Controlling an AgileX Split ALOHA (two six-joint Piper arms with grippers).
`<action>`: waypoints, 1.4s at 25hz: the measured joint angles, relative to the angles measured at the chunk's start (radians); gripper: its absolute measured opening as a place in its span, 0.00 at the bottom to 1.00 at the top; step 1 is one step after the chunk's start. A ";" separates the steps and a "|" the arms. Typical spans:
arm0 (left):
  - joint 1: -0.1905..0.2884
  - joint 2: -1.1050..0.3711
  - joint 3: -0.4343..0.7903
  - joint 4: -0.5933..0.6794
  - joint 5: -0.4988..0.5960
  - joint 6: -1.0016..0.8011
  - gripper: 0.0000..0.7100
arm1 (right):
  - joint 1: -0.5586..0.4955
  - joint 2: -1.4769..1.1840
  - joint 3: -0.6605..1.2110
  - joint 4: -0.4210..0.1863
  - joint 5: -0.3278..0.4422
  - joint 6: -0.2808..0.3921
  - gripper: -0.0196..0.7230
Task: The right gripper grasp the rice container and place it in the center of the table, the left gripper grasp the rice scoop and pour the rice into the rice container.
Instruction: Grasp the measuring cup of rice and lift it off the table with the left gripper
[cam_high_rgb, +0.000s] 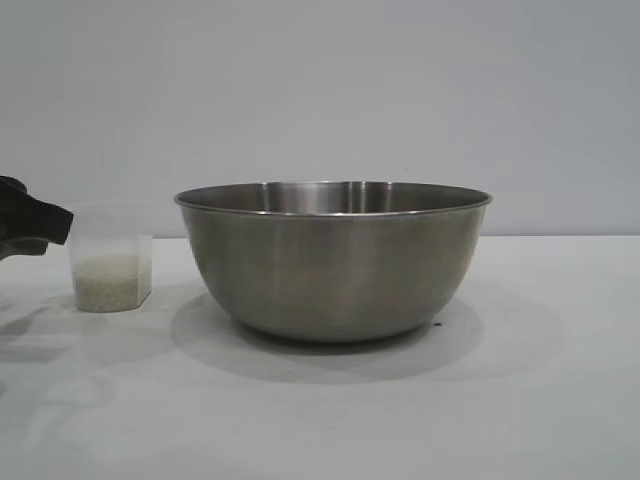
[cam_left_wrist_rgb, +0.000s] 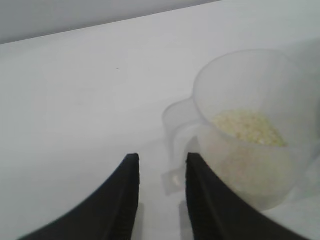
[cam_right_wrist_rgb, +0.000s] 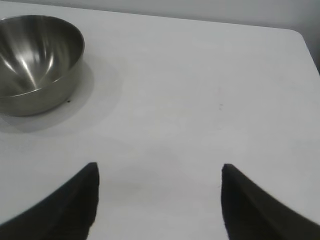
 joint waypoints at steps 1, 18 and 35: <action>0.000 0.002 -0.005 0.000 0.000 0.000 0.33 | 0.000 0.000 0.000 0.000 0.000 0.000 0.62; 0.000 0.077 -0.100 -0.004 0.000 0.042 0.33 | 0.000 0.000 0.000 0.000 0.000 0.000 0.62; 0.087 0.115 -0.215 0.211 0.001 0.077 0.06 | 0.000 0.000 0.000 0.000 0.000 0.000 0.62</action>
